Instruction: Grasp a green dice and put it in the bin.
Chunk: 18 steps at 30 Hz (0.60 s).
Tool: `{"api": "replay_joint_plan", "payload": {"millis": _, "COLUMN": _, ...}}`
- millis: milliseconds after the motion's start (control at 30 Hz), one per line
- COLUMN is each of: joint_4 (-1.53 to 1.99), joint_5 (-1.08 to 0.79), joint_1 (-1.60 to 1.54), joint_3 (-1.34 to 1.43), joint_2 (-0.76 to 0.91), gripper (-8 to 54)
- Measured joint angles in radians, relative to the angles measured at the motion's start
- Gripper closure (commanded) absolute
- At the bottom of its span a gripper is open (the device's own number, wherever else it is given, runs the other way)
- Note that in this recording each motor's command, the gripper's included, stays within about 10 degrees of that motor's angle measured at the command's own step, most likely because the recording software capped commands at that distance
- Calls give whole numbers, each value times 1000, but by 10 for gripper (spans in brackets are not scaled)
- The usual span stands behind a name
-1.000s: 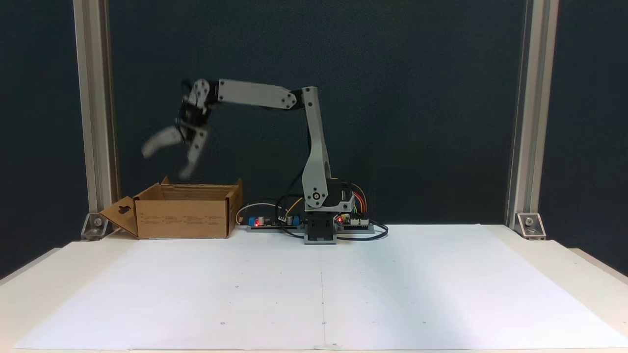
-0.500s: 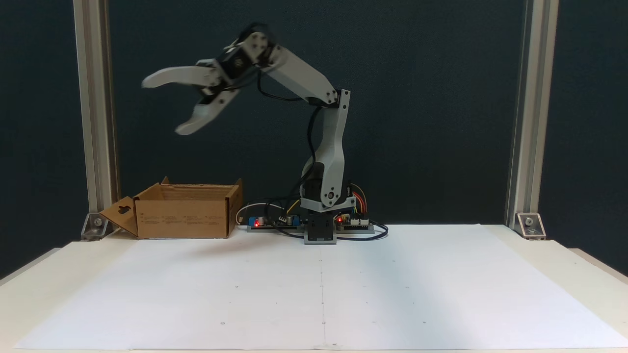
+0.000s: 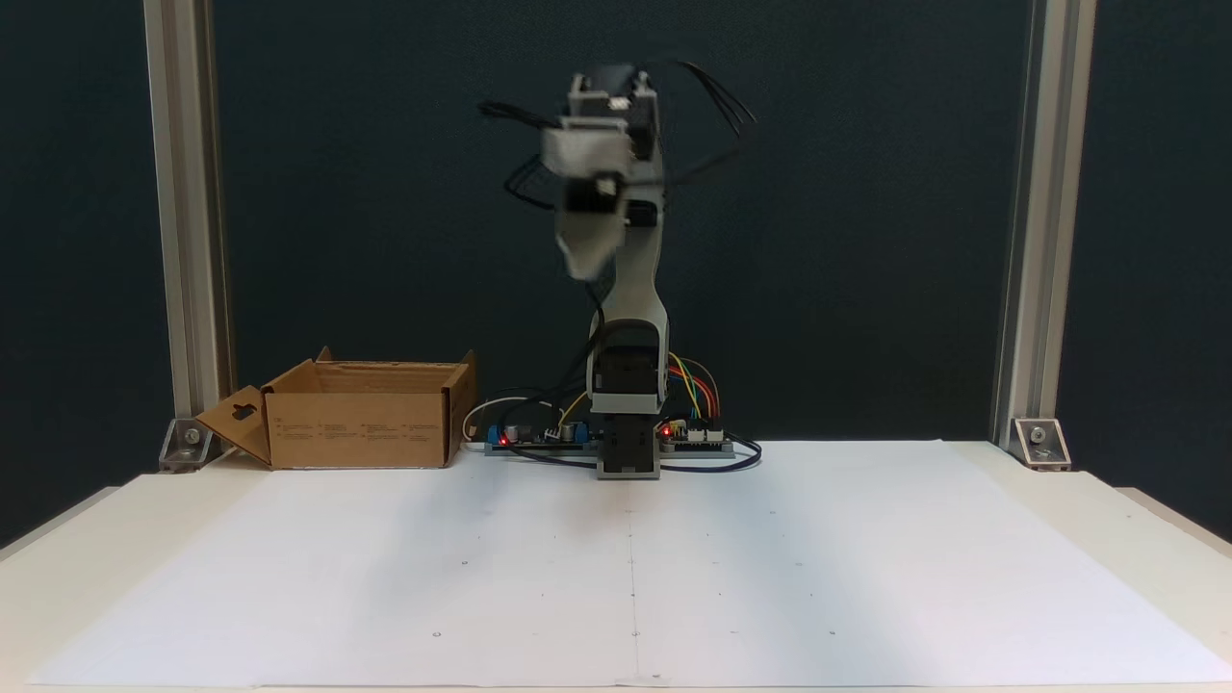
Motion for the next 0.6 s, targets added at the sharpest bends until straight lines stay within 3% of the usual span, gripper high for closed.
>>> {"api": "replay_joint_plan", "payload": {"millis": 167, "joint_4": -178, "joint_5": -6, "joint_1": -49, "joint_3": 342, "joint_2": 161, "gripper": 17}}
{"api": "replay_joint_plan", "payload": {"millis": 333, "joint_4": -342, "joint_5": -6, "joint_1": -69, "joint_3": 517, "joint_2": 187, "gripper": 14}}
{"api": "replay_joint_plan", "payload": {"millis": 600, "joint_4": -561, "joint_5": -6, "joint_1": -97, "joint_3": 566, "joint_2": 189, "gripper": 4}}
